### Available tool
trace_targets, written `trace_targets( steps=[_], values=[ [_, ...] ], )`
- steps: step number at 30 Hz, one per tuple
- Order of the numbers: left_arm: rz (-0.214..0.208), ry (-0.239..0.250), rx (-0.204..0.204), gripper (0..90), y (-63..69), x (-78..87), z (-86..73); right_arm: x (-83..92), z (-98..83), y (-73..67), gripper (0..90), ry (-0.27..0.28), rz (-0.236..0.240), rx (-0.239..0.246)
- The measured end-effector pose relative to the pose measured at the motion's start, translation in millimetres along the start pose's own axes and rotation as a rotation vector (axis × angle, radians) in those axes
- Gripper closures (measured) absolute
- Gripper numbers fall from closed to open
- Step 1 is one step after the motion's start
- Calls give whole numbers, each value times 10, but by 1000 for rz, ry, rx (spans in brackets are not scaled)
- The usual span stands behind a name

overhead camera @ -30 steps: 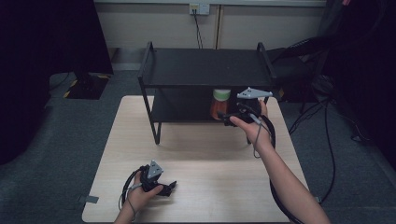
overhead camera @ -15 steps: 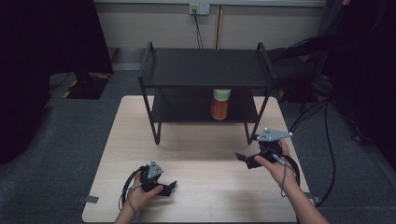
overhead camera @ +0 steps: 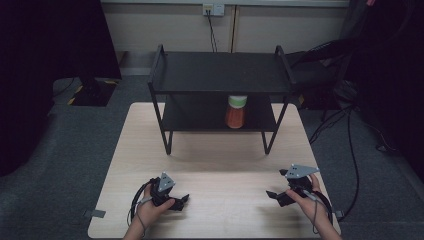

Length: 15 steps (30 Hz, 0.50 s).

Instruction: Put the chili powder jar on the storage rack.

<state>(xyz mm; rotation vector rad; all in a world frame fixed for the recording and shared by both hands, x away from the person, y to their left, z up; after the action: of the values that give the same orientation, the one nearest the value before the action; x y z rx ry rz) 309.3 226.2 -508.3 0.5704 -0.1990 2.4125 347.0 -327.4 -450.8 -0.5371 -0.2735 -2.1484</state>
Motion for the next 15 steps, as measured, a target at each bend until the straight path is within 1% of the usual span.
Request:
trace_targets(
  steps=[1,2,3,6,8,11,13,15],
  values=[
    [-1,-2,-2,0,1,2,2,-14,-24,20,4,-17,6,-10],
    [-2,-2,-1,0,1,3,1,-18,-44,37,8,-22,9,-27],
    [-2,-2,-1,0,1,3,1,-5,-55,45,8,-15,9,-37],
    [-4,-2,-2,0,-3,1,3,49,-58,41,5,10,-8,-37],
    [-4,-4,-2,0,-3,1,5,67,-68,51,5,5,-2,-42],
    [-9,-5,-6,0,-11,-1,9,73,-105,78,5,-10,22,-54],
    [-11,-6,-8,0,-16,-4,11,74,-119,71,5,-17,17,-55],
    [-12,-7,-10,0,-17,-7,15,85,-133,59,5,0,2,-54]
  ],
)
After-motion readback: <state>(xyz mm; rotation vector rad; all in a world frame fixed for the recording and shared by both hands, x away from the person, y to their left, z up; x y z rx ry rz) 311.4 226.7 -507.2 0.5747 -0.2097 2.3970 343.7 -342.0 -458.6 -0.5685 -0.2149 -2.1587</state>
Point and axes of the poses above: each handheld gripper's, and its own axes: x roughly backward along the jaws, z roughly out of its top, y roughly to its right, the point moved 6 cm from there along -x, roughly forward along the jaws, and after that the axes turned 12 degrees about y, right-handed, at the moved point
